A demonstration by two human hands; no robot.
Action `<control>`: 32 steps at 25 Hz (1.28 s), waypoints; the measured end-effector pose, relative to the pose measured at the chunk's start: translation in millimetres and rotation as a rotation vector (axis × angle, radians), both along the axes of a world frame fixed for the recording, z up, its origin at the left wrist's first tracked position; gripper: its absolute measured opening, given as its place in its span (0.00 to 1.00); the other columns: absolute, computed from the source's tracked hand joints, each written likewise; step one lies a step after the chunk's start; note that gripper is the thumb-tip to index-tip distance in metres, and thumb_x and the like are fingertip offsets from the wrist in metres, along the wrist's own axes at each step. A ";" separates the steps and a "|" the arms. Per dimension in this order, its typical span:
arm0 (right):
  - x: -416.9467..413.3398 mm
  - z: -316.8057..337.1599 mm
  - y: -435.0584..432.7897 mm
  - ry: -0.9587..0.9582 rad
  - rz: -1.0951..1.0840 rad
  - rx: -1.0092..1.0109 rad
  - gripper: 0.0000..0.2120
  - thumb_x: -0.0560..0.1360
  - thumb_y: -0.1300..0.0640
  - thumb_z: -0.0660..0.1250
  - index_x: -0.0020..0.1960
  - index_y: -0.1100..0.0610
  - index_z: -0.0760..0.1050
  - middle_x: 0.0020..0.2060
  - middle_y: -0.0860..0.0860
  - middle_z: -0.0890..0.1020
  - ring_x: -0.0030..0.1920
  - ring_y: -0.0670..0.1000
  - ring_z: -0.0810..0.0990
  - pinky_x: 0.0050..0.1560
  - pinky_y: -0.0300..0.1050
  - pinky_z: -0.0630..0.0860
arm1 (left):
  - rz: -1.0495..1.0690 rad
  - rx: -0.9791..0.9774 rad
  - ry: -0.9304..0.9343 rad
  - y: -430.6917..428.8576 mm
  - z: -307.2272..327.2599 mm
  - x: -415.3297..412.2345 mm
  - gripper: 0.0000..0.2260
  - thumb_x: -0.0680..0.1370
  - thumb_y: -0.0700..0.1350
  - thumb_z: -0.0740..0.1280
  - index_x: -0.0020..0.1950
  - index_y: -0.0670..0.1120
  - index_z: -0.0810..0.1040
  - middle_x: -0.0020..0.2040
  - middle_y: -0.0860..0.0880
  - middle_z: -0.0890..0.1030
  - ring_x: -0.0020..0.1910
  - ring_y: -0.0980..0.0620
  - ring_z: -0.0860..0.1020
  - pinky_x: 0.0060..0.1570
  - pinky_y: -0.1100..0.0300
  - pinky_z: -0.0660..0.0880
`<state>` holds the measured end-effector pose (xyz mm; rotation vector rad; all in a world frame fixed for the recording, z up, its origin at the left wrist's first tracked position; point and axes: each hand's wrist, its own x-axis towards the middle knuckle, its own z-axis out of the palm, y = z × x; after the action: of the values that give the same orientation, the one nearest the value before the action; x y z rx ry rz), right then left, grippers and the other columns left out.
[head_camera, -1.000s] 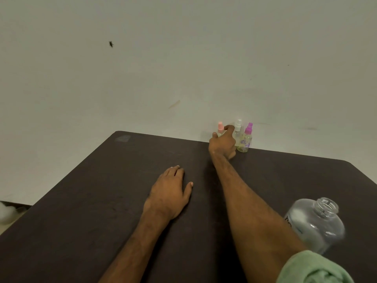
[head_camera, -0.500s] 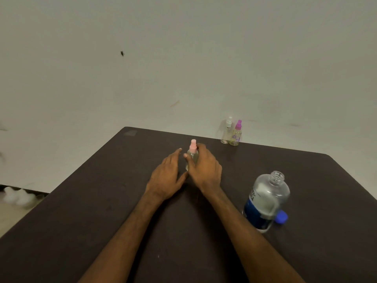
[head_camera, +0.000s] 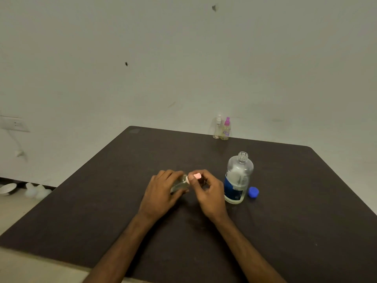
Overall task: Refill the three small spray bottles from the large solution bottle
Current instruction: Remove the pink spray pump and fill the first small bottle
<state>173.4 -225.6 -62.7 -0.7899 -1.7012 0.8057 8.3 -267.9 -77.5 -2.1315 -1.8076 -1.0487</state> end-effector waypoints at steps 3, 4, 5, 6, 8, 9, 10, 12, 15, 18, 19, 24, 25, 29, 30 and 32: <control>3.9 -0.4 0.6 0.027 -0.008 -0.212 0.09 0.77 0.48 0.69 0.45 0.54 0.81 0.34 0.49 0.83 0.33 0.46 0.80 0.30 0.43 0.76 | 0.061 0.006 0.141 -1.0 0.6 4.0 0.19 0.74 0.55 0.68 0.61 0.48 0.77 0.54 0.50 0.79 0.50 0.50 0.76 0.48 0.58 0.71; 2.7 -1.4 1.0 0.002 0.001 -0.244 0.11 0.77 0.47 0.68 0.45 0.55 0.81 0.33 0.50 0.83 0.31 0.48 0.80 0.28 0.45 0.76 | 0.067 -0.002 0.140 -1.3 1.0 5.1 0.18 0.74 0.52 0.69 0.61 0.47 0.77 0.54 0.49 0.79 0.50 0.49 0.77 0.48 0.56 0.73; 1.4 -2.5 2.1 -0.009 0.015 -0.263 0.12 0.77 0.47 0.68 0.45 0.55 0.81 0.33 0.51 0.83 0.30 0.50 0.79 0.28 0.47 0.77 | 0.065 -0.015 0.131 -1.5 2.1 6.0 0.18 0.74 0.50 0.71 0.62 0.45 0.77 0.54 0.47 0.79 0.50 0.48 0.77 0.48 0.55 0.75; 1.3 -3.1 3.1 -0.002 0.035 -0.281 0.12 0.77 0.47 0.68 0.45 0.56 0.81 0.33 0.52 0.83 0.29 0.51 0.79 0.29 0.49 0.78 | 0.055 -0.038 0.116 -2.0 3.4 7.5 0.18 0.75 0.48 0.71 0.63 0.44 0.76 0.55 0.46 0.79 0.51 0.48 0.77 0.49 0.55 0.75; 3.2 -3.6 5.6 0.039 0.090 -0.312 0.11 0.78 0.50 0.68 0.46 0.58 0.81 0.33 0.52 0.82 0.30 0.50 0.80 0.31 0.48 0.79 | 0.022 -0.100 0.100 -2.5 4.8 9.4 0.19 0.77 0.49 0.65 0.66 0.43 0.74 0.56 0.46 0.78 0.51 0.48 0.77 0.50 0.54 0.76; 4.8 -3.8 6.4 0.051 0.114 -0.322 0.10 0.78 0.52 0.68 0.47 0.59 0.80 0.33 0.52 0.82 0.31 0.49 0.80 0.31 0.47 0.79 | 0.010 -0.129 0.105 -2.8 5.3 9.9 0.21 0.78 0.53 0.60 0.66 0.43 0.74 0.56 0.47 0.78 0.50 0.49 0.77 0.50 0.53 0.76; 6.0 -4.1 7.0 0.052 0.129 -0.325 0.10 0.78 0.53 0.68 0.47 0.60 0.80 0.33 0.53 0.82 0.32 0.49 0.81 0.31 0.46 0.79 | -0.001 -0.150 0.114 -2.1 5.3 9.5 0.23 0.77 0.55 0.56 0.66 0.43 0.73 0.56 0.47 0.78 0.50 0.49 0.76 0.50 0.52 0.76; 7.3 -4.9 7.9 0.029 0.141 -0.313 0.10 0.78 0.54 0.68 0.48 0.62 0.80 0.35 0.54 0.82 0.33 0.49 0.82 0.32 0.45 0.80 | -0.015 -0.181 0.124 -1.0 4.5 7.1 0.22 0.79 0.57 0.57 0.67 0.44 0.72 0.57 0.47 0.78 0.51 0.49 0.76 0.51 0.53 0.74; 13.9 -5.7 14.4 -0.038 0.179 -0.310 0.06 0.78 0.60 0.68 0.52 0.61 0.80 0.43 0.54 0.84 0.42 0.51 0.84 0.39 0.46 0.83 | -0.036 -0.207 0.118 -2.6 3.9 6.6 0.19 0.81 0.54 0.63 0.68 0.46 0.72 0.60 0.49 0.78 0.54 0.49 0.77 0.52 0.57 0.71; 23.0 -4.4 18.5 -0.099 0.265 -0.270 0.09 0.76 0.65 0.68 0.55 0.57 0.80 0.51 0.50 0.83 0.53 0.50 0.83 0.50 0.45 0.82 | -0.035 -0.194 0.106 -3.1 3.8 7.0 0.18 0.81 0.56 0.62 0.67 0.48 0.72 0.58 0.51 0.78 0.53 0.51 0.77 0.50 0.58 0.71; 24.5 -3.3 18.5 -0.113 0.281 -0.229 0.12 0.76 0.66 0.68 0.56 0.55 0.80 0.53 0.48 0.82 0.55 0.48 0.81 0.54 0.44 0.80 | -0.024 -0.183 0.099 -2.4 3.2 6.8 0.18 0.81 0.56 0.63 0.67 0.48 0.72 0.58 0.51 0.78 0.53 0.51 0.77 0.50 0.58 0.71; 17.6 -3.0 15.6 -0.139 0.107 -0.195 0.10 0.77 0.51 0.68 0.57 0.51 0.79 0.46 0.46 0.83 0.47 0.42 0.81 0.49 0.39 0.79 | 0.001 -0.161 0.067 -0.6 1.8 7.6 0.19 0.81 0.54 0.64 0.69 0.47 0.71 0.60 0.50 0.77 0.56 0.50 0.76 0.52 0.57 0.70; 16.0 -3.9 14.7 -0.176 0.051 -0.172 0.08 0.77 0.49 0.68 0.53 0.52 0.79 0.42 0.46 0.83 0.43 0.41 0.81 0.45 0.38 0.78 | -0.002 -0.162 0.068 -0.7 2.2 7.7 0.19 0.81 0.54 0.64 0.69 0.47 0.71 0.61 0.50 0.77 0.56 0.51 0.76 0.52 0.57 0.70; 15.7 -6.3 15.6 -0.209 0.118 -0.096 0.07 0.77 0.60 0.69 0.54 0.52 0.79 0.48 0.44 0.82 0.50 0.41 0.80 0.49 0.39 0.78 | -0.011 -0.156 0.066 1.5 1.6 5.8 0.19 0.81 0.54 0.64 0.68 0.47 0.72 0.59 0.51 0.77 0.54 0.51 0.76 0.51 0.57 0.70; 17.2 -6.6 17.3 -0.205 0.177 -0.090 0.11 0.76 0.64 0.69 0.56 0.51 0.78 0.51 0.43 0.81 0.54 0.43 0.79 0.52 0.42 0.79 | -0.011 -0.156 0.063 2.0 0.7 4.8 0.18 0.81 0.54 0.64 0.67 0.48 0.72 0.58 0.51 0.77 0.53 0.51 0.76 0.51 0.57 0.71; 18.9 -6.1 18.3 -0.181 0.245 -0.116 0.18 0.74 0.64 0.71 0.61 0.50 0.76 0.55 0.43 0.79 0.56 0.44 0.79 0.54 0.44 0.79 | -0.007 -0.156 0.062 2.5 -0.8 3.0 0.17 0.81 0.54 0.64 0.66 0.48 0.73 0.57 0.50 0.78 0.52 0.50 0.76 0.49 0.55 0.72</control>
<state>192.4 -207.3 -68.8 -0.7607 -1.9528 1.0332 11.4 -265.4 -78.3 -2.2324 -1.9111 -0.8587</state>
